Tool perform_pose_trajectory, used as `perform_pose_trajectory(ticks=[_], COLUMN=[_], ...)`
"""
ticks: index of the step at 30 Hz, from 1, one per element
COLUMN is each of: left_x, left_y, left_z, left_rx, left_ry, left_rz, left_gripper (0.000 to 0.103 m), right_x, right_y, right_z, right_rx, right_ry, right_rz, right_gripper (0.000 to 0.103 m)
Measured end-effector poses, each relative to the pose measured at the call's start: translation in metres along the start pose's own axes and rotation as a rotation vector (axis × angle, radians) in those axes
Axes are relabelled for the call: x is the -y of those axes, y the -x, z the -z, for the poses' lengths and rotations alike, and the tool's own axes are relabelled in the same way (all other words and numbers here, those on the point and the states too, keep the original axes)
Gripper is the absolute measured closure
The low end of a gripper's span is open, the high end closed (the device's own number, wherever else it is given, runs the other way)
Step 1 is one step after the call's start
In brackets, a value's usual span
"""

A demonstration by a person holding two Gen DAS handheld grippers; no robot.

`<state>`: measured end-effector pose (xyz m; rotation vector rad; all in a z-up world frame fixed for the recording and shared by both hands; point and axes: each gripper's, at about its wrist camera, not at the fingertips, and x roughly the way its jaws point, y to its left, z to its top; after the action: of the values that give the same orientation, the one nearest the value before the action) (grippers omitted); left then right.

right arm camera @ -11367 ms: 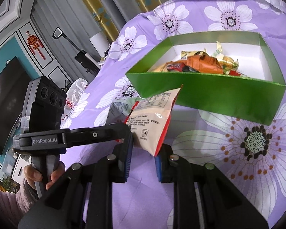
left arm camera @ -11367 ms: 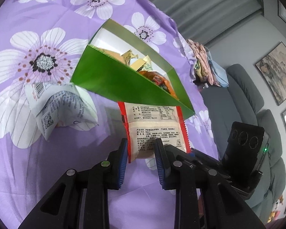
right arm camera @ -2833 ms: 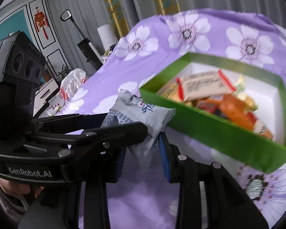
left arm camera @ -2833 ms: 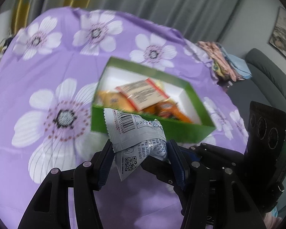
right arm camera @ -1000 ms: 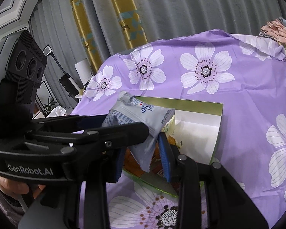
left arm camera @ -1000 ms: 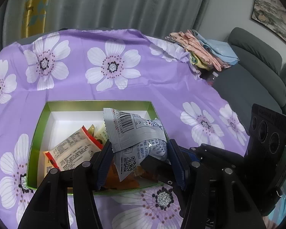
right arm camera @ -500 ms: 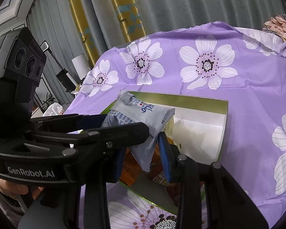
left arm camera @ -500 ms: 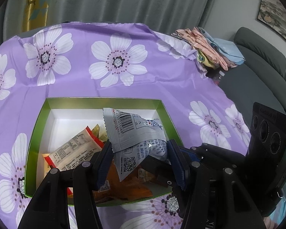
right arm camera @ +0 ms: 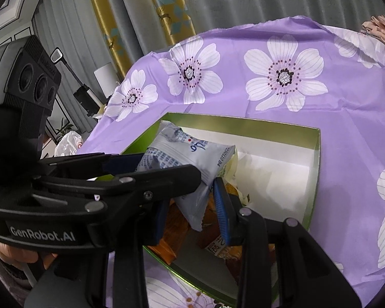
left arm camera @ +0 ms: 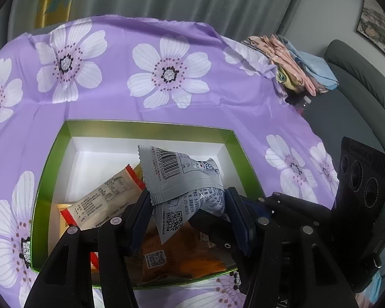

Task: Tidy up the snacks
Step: 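Lower the white bag into the box and open the right gripper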

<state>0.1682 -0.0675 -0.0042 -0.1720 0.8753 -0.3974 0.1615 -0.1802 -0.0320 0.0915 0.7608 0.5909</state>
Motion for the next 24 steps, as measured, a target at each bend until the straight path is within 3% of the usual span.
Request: perform_pose_trajectory(ticks=[24], left_x=[-0.018], left_y=[-0.015], left_z=[0.003], left_rx=[-0.031], left_ry=[0.027], left_rz=[-0.002], left_gripper=[0.047], right_x=[0.0], right_y=[-0.02], right_z=[-0.004], right_rx=[-0.063], right_ry=[0.015], right_rz=[0.015], right_gripper=[0.069])
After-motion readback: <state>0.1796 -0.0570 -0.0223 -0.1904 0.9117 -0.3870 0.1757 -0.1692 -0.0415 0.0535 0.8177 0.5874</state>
